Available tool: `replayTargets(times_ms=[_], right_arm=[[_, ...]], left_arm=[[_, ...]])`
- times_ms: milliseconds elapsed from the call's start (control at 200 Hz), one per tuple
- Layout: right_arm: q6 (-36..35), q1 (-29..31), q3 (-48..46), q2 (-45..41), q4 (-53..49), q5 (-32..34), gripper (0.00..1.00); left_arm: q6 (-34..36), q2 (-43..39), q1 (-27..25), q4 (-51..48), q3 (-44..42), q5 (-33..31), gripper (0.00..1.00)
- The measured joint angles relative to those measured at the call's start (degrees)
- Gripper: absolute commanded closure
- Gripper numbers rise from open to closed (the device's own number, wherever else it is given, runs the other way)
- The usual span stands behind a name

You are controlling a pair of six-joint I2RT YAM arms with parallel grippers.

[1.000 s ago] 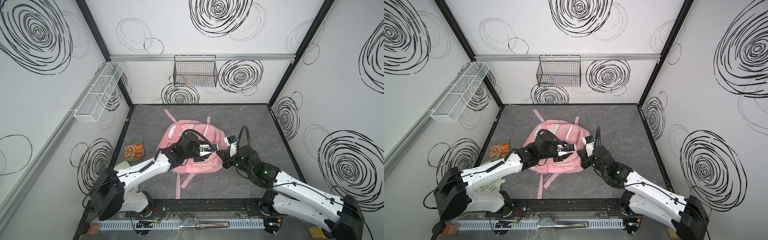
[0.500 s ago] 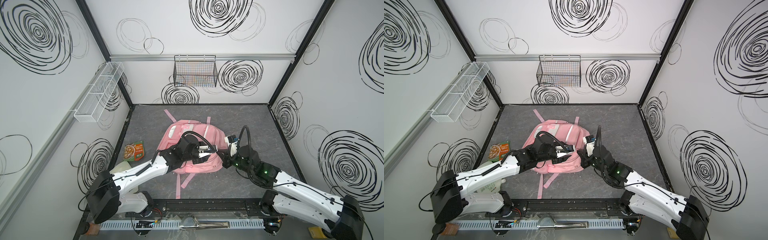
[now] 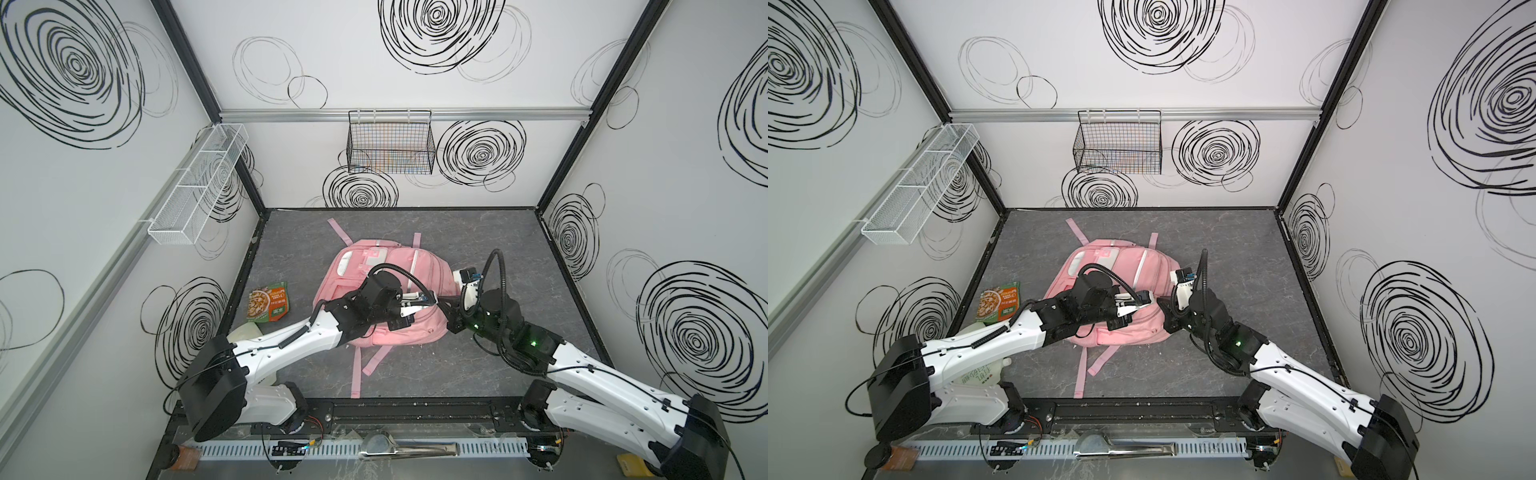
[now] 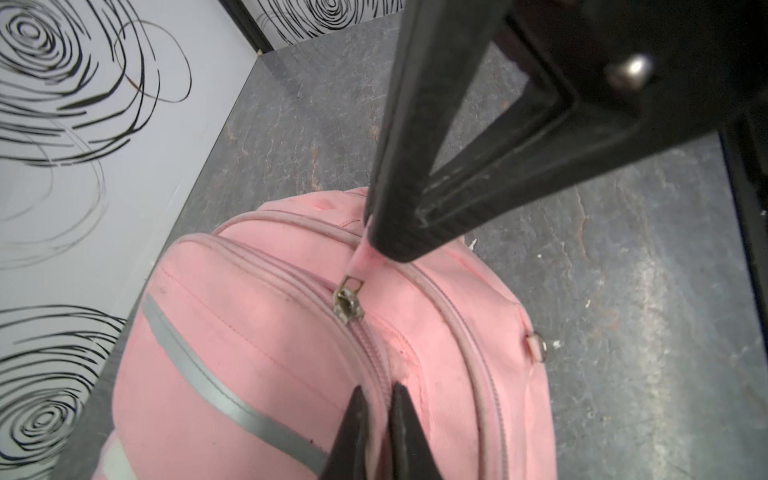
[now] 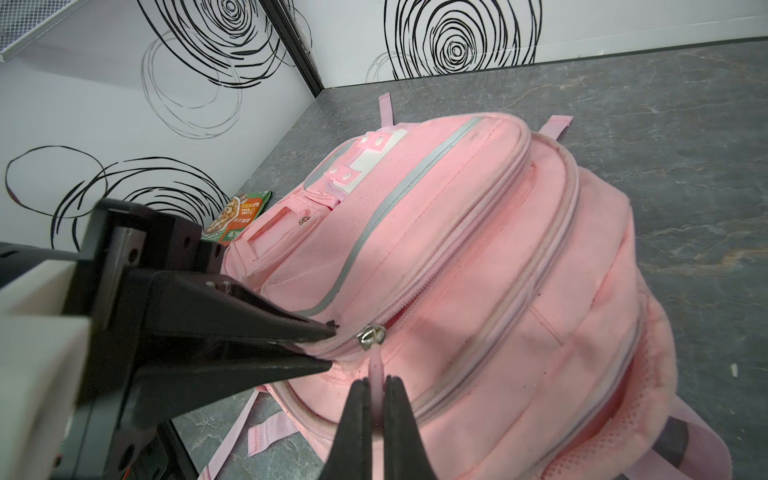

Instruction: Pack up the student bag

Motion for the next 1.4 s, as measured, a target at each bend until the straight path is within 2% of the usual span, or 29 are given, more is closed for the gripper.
replayTargets(times_ms=[205, 365, 660, 941, 1201, 1401], right_arm=[[-0.61, -7.08, 0.0, -0.31, 0.31, -6.47, 1.0], [-2.01, -13.18, 0.0, 0.26, 1.73, -12.48, 1.0], [-4.13, -20.81, -0.98, 3.72, 5.99, -13.03, 1.0], [-4.72, -25.22, -4.15, 8.15, 14.75, -20.37, 1.0], [-5.18, -26.21, -4.26, 18.62, 24.17, -29.57, 1.0], [-5.18, -25.64, -4.26, 23.21, 30.16, -30.14, 1.0]], left_arm=[[0.15, -1.16, -0.11, 0.96, -0.35, 0.68, 1.0], [2.84, -6.51, -0.13, 0.07, -3.13, 4.09, 1.0], [9.49, -17.31, 1.51, -4.46, -9.09, 9.53, 1.0], [12.59, -24.41, 5.62, -2.82, -14.71, 11.69, 1.0], [15.41, -30.03, 8.76, -2.12, -20.22, 17.57, 1.0], [15.26, -30.25, 11.02, 1.01, -22.4, 22.05, 1.0]])
